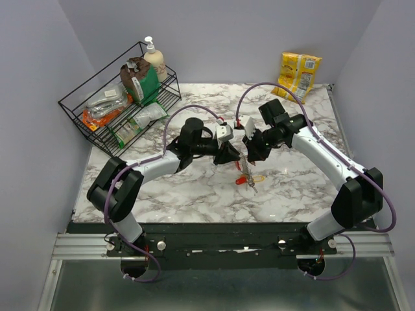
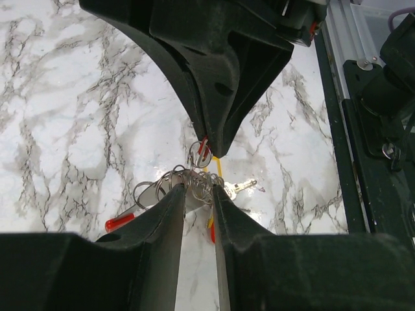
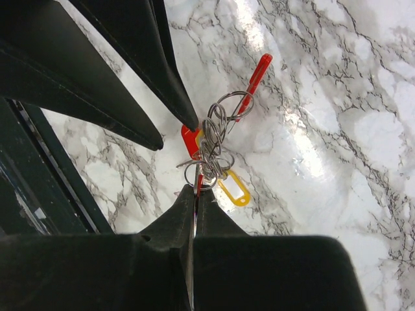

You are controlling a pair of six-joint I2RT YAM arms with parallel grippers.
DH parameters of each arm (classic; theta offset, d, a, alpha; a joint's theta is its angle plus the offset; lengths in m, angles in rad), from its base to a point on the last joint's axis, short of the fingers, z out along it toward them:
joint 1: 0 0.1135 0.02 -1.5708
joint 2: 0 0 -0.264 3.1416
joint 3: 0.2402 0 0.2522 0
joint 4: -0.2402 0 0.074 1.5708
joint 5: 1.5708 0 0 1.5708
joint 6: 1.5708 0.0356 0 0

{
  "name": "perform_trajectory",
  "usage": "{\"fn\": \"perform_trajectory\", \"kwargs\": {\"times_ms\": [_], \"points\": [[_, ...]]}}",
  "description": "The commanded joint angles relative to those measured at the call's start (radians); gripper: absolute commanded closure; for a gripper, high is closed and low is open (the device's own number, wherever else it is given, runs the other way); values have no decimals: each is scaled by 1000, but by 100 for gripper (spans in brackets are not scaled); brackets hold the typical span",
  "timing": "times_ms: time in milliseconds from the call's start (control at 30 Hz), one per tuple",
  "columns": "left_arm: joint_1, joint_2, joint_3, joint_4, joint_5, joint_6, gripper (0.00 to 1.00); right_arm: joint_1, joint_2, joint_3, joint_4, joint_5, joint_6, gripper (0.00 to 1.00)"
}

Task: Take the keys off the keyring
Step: Remove the key from the keyring.

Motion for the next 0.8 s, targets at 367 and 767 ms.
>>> {"fn": "perform_trajectory", "kwargs": {"times_ms": [367, 767], "points": [[-31, 63, 31, 10, 25, 1, 67, 7, -38, 19, -18, -69, -5, 94], [-28, 77, 44, 77, 55, -79, 69, 7, -35, 13, -16, -87, -7, 94]]}}
